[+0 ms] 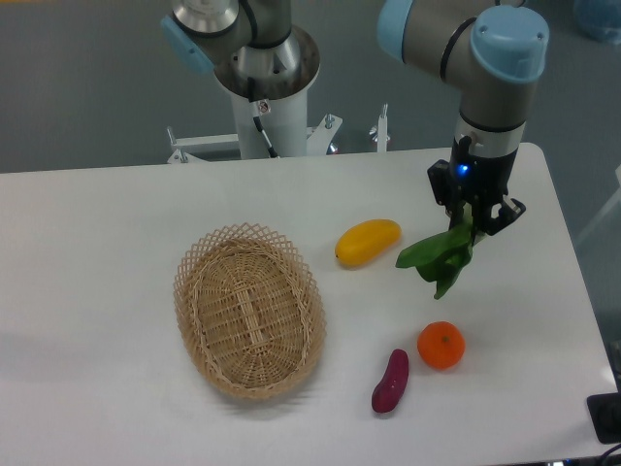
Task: Place the green vegetable on the table
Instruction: 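Hold the green bok choy in the gripper above the table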
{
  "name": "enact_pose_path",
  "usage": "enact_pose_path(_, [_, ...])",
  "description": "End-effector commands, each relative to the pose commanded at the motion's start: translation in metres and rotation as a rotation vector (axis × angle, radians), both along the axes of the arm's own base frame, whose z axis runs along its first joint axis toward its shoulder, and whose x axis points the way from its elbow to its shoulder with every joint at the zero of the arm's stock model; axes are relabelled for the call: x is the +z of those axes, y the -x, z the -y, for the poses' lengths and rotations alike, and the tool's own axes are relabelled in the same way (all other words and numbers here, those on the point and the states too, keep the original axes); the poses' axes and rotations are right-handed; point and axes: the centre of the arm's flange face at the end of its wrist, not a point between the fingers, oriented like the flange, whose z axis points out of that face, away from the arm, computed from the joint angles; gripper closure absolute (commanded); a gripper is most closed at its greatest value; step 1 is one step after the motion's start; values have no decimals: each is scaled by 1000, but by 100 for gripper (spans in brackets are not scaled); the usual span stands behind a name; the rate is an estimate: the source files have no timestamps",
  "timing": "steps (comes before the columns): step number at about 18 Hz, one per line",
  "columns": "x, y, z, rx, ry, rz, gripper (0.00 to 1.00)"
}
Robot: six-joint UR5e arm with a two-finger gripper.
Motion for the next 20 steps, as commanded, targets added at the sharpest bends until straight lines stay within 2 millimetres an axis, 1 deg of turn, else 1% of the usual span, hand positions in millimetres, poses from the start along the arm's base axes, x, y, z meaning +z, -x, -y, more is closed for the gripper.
enact_pose_path(2, [-2,-1,0,0,1,1,62])
enact_pose_path(4, [-1,1,-1,0,-1,-3,62])
enact_pose_path(9, [-6,1,3,5,3,5,62])
enact_pose_path(15, [-11,-1,1,-2,9,9,62])
enact_pose_path(18, [-24,-2,-1,-20,20,23,62])
enact_pose_path(20, [-36,3,-4,-38,24,23,62])
